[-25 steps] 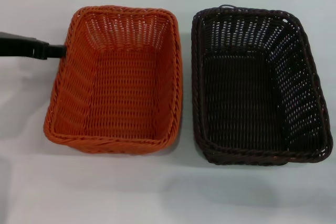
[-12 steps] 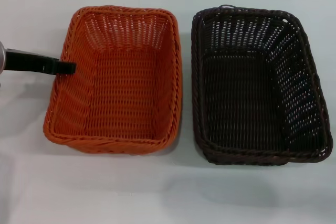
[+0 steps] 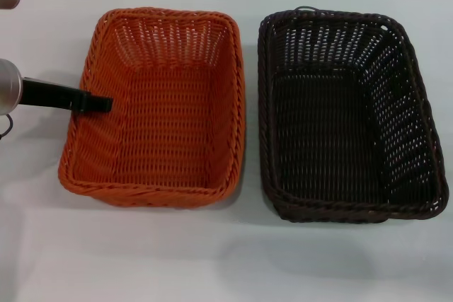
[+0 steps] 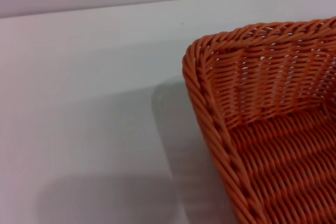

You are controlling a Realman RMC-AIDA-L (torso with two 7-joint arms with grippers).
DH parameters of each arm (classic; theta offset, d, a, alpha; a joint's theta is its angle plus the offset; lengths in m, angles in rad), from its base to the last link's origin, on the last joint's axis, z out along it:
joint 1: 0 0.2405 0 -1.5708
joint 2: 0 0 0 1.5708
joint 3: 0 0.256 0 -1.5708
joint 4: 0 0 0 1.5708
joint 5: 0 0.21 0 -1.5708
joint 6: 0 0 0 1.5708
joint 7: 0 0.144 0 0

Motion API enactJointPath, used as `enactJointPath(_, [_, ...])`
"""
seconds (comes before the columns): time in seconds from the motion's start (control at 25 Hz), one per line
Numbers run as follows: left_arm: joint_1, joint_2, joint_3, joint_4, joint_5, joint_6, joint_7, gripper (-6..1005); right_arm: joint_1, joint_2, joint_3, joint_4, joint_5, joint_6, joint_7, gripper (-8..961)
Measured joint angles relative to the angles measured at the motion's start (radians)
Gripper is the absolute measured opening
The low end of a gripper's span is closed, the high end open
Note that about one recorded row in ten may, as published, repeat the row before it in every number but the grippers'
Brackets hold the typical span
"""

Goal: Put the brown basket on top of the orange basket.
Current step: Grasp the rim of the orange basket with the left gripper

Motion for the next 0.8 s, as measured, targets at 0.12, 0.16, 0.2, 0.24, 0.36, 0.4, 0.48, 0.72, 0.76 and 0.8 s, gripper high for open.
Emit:
enactJointPath(0.12, [0.000,0.000,0.004,0.002,0.004,0.002,0.002,765,0.003,0.000,0.000,0.000,0.000,0.000,0.000,815])
enactJointPath(0.16, [0.000,-0.001,0.009,0.004,0.010,0.010,0.003,765,0.005,0.000,0.000,0.000,0.000,0.000,0.000,815])
enactJointPath(0.2, [0.000,-0.001,0.009,0.004,0.010,0.010,0.003,764,0.007,-0.001,0.000,0.000,0.000,0.000,0.000,815])
enactJointPath(0.24, [0.000,-0.001,0.009,0.004,0.010,0.010,0.003,764,0.007,-0.001,0.000,0.000,0.000,0.000,0.000,815])
enactJointPath(0.36, [-0.003,0.001,0.020,0.001,0.013,0.019,0.003,654,0.008,-0.001,0.000,0.000,0.000,0.000,-0.001,815])
enactJointPath(0.4, [-0.003,0.001,0.020,0.001,0.013,0.019,0.003,598,0.009,-0.001,0.000,0.000,0.000,0.000,-0.001,816])
enactJointPath(0.48, [-0.005,0.004,0.017,0.000,0.013,0.019,0.010,492,0.009,-0.001,0.000,0.000,0.000,0.000,-0.001,816])
enactJointPath(0.72, [-0.023,0.004,0.002,-0.002,-0.002,-0.002,0.097,265,0.010,-0.002,0.001,-0.001,0.000,0.000,-0.001,815])
enactJointPath(0.76, [-0.023,0.004,0.002,-0.002,-0.002,-0.002,0.097,241,0.010,-0.002,0.001,-0.001,0.000,0.000,-0.001,815])
enactJointPath(0.8, [-0.034,0.005,-0.005,-0.002,-0.005,-0.012,0.125,217,0.011,-0.002,0.001,-0.001,0.000,0.000,-0.001,815])
